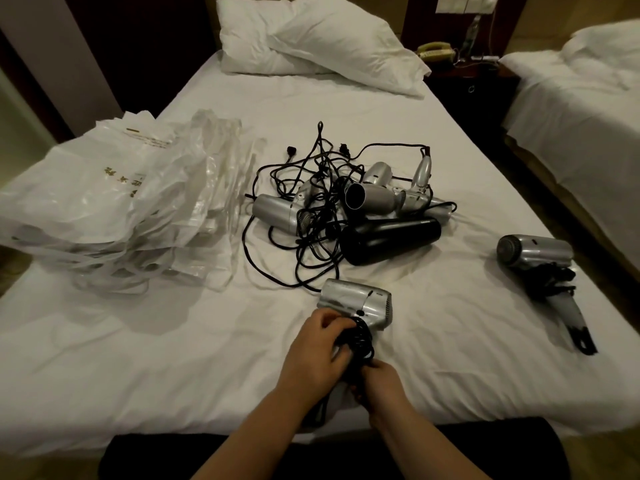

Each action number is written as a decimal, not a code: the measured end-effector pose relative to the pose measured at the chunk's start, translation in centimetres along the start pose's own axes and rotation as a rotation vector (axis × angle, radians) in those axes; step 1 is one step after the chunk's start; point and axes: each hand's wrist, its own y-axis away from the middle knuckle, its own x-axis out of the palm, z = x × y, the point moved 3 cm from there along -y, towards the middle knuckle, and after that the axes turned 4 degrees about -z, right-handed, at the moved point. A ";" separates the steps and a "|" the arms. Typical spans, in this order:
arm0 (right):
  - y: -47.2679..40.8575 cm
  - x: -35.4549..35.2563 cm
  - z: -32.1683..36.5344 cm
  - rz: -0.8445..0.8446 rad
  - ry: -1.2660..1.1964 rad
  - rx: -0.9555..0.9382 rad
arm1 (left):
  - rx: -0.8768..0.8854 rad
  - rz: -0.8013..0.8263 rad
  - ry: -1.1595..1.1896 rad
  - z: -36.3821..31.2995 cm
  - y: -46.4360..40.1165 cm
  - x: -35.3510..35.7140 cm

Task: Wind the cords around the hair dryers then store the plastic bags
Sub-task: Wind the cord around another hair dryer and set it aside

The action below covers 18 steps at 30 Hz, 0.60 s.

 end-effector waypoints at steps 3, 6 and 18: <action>0.0 -0.3 0.1 -0.015 -0.013 -0.009 | 0.089 -0.079 -0.102 -0.7 -0.2 -0.1; 0.2 -1.0 0.4 -0.040 -0.074 -0.025 | 0.164 -0.053 -0.173 -0.8 -0.8 -0.2; 1.8 -1.2 6.2 -0.009 -0.311 -0.342 | -0.025 -0.121 -0.176 -1.2 -2.2 -3.7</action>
